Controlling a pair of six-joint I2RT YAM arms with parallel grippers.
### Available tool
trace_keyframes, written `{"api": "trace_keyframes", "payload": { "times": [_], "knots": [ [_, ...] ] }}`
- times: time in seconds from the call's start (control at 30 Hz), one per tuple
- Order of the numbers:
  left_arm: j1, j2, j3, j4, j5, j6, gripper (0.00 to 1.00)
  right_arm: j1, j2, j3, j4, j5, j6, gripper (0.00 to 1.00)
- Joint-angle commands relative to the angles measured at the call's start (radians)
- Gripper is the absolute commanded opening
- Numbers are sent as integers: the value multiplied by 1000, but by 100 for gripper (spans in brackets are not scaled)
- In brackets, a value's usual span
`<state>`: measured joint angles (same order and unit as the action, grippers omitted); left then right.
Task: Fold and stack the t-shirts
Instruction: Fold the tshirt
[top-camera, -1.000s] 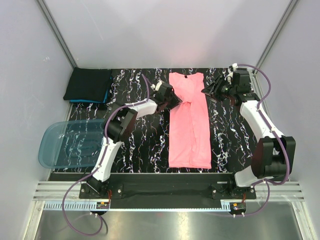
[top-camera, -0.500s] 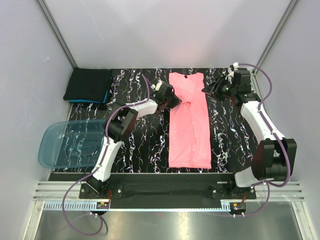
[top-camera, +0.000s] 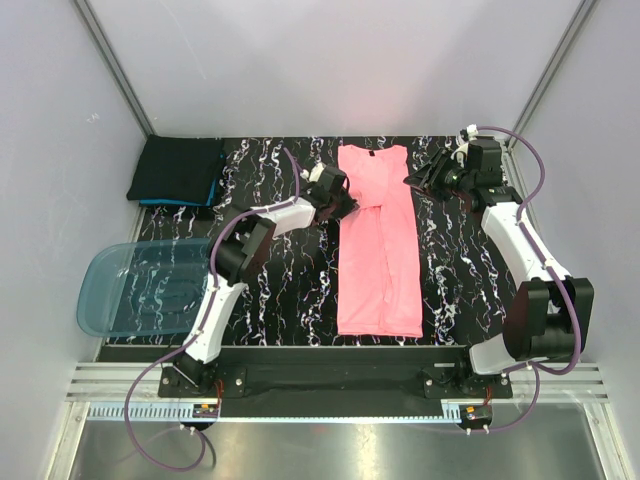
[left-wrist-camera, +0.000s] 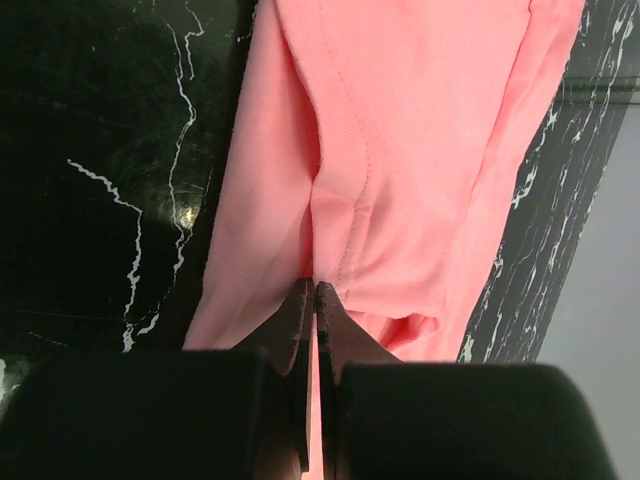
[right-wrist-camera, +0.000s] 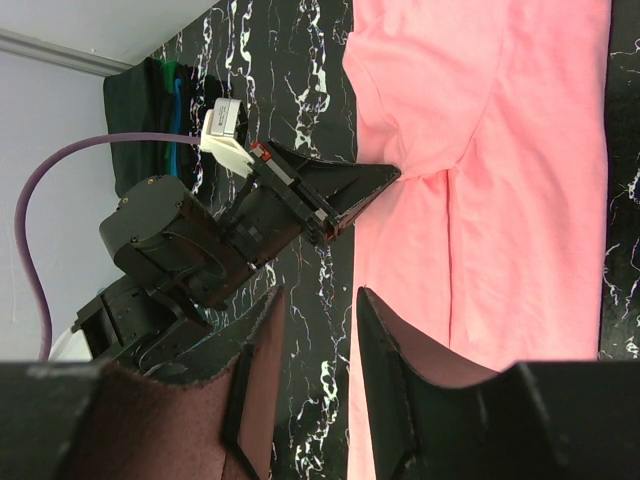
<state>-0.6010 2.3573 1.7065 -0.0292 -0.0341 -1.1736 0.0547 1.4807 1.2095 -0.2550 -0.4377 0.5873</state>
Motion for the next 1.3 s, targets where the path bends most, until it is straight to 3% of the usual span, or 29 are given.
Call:
{"api": "trace_keyframes", "payload": {
  "times": [0.0,0.53,0.57,0.73,0.83,1.27],
  "knots": [
    [1,-90,31,-3,-41,25,0,-7,-30,5,37,4,-20,42],
    [10,-92,24,-12,-36,23,0,-9,9,-5,39,-6,-21,41],
    [9,-90,22,-14,-36,22,0,-7,22,-5,40,-7,-23,38],
    [13,-78,25,-12,-12,22,0,-7,93,-18,51,-4,-30,9],
    [15,-73,24,-9,-4,19,0,-7,150,-8,75,-10,-21,0],
    [18,-49,15,26,52,5,6,-7,541,232,45,-177,8,0]
  ]
}}
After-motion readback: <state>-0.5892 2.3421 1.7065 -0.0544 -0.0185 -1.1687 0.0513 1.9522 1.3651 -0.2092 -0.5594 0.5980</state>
